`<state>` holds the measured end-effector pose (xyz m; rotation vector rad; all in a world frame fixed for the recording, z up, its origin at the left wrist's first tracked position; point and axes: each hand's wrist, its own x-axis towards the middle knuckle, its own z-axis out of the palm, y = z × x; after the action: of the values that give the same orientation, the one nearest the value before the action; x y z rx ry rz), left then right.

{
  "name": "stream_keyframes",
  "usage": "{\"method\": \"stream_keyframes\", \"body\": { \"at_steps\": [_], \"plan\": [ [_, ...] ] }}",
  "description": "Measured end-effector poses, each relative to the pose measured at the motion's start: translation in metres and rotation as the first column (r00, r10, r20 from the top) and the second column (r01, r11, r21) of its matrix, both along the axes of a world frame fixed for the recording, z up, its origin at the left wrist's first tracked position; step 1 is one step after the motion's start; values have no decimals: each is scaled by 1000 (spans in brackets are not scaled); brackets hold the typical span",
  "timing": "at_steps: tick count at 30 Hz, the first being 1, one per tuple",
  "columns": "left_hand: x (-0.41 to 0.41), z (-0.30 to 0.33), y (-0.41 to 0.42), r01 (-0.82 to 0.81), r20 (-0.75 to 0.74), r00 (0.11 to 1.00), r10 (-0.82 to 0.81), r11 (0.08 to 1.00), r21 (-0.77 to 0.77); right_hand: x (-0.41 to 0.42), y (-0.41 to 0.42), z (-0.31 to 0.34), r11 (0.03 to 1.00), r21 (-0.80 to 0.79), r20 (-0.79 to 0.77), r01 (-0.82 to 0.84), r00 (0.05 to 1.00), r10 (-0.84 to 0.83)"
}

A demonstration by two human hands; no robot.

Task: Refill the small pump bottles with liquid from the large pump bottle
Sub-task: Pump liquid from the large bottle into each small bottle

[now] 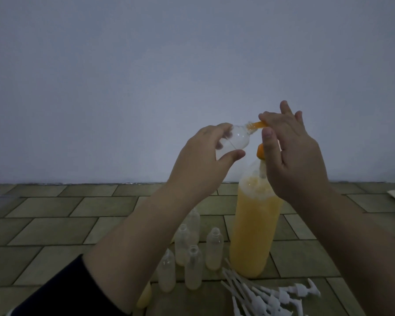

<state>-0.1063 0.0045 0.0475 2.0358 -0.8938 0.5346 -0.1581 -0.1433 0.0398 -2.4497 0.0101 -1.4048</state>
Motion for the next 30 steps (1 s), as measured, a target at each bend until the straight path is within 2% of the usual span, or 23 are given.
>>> {"method": "stream_keyframes", "body": {
  "at_steps": [3,7,12,16,19,22,26,30],
  "plan": [
    [2,2,0,-34,67,997,33,999,20,-1,-2,0,1000,-7,-11,12,1000,-12],
    [3,-1,-2,-56,103,993,51,997,51,3,0,-10,1000,-8,78,2,997,-1],
    [0,-3,0,-79,85,994,70,992,101,5,-2,-13,1000,-24,-15,-13,1000,13],
    [-1,10,0,-73,116,991,64,994,76,-4,-7,4,995,-97,38,-4,999,8],
    [-2,8,-4,-73,124,990,63,994,76,3,-6,-4,999,-33,81,-14,997,16],
    [-2,3,-3,-79,103,992,68,991,107,8,-3,-18,999,31,55,-22,998,20],
    [-2,8,1,-61,87,995,50,991,121,2,-2,-9,999,-21,29,-35,999,36],
    [-3,14,0,-74,117,991,63,994,85,0,-1,-2,999,-24,81,-29,996,31]
  ]
}}
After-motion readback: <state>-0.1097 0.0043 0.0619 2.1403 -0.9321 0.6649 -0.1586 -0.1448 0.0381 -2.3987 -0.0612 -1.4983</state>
